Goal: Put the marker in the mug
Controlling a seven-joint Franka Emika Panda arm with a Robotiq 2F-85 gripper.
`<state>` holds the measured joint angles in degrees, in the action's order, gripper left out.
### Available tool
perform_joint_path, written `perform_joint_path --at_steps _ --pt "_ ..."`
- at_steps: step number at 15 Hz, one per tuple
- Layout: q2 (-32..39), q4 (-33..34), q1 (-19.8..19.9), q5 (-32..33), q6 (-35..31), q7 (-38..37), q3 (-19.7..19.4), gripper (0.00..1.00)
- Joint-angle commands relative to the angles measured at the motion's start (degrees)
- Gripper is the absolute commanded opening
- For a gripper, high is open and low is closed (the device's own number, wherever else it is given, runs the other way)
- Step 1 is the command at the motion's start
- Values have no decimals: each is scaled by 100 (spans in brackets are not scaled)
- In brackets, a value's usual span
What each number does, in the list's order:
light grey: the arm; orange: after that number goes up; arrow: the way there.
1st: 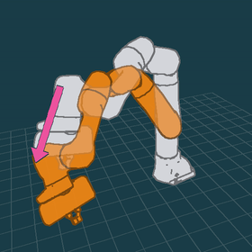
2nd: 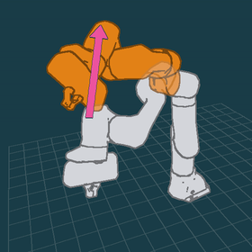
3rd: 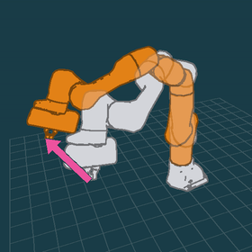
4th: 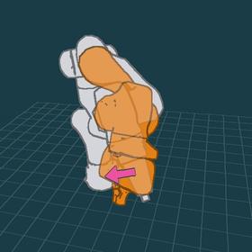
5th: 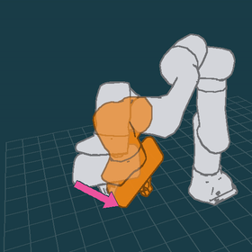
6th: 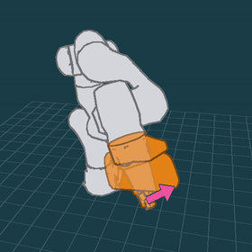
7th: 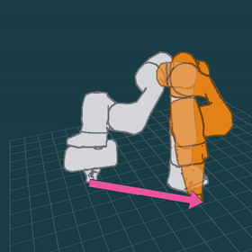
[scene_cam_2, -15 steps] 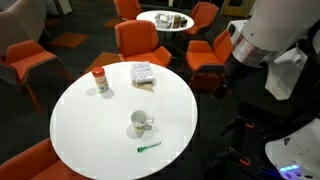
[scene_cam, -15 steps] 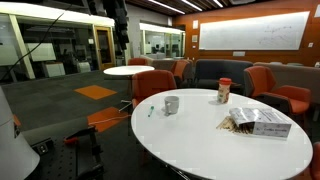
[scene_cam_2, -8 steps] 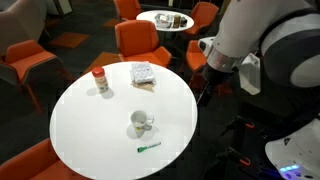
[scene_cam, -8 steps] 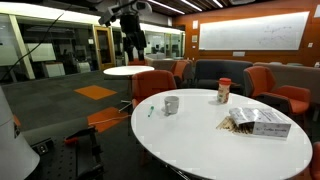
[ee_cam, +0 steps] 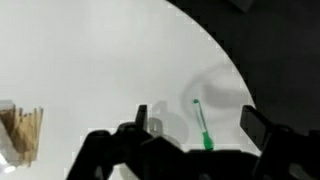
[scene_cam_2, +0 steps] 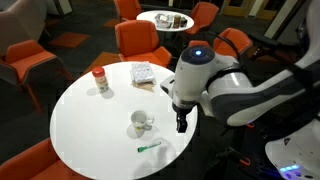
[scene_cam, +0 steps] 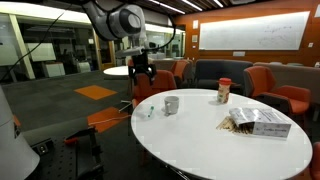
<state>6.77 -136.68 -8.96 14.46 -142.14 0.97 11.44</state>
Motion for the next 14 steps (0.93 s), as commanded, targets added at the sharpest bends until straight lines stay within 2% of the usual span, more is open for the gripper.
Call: perform_joint_path --at_steps 1,4,9,14 --pt "846 571 -187 755 -407 406 -110 100" --pt "1463 1004 -294 1158 -752 726 -176 100" --pt "2304 1702 -294 921 -980 1161 -103 100" --pt "2964 2268 -562 901 -883 1061 -117 100"
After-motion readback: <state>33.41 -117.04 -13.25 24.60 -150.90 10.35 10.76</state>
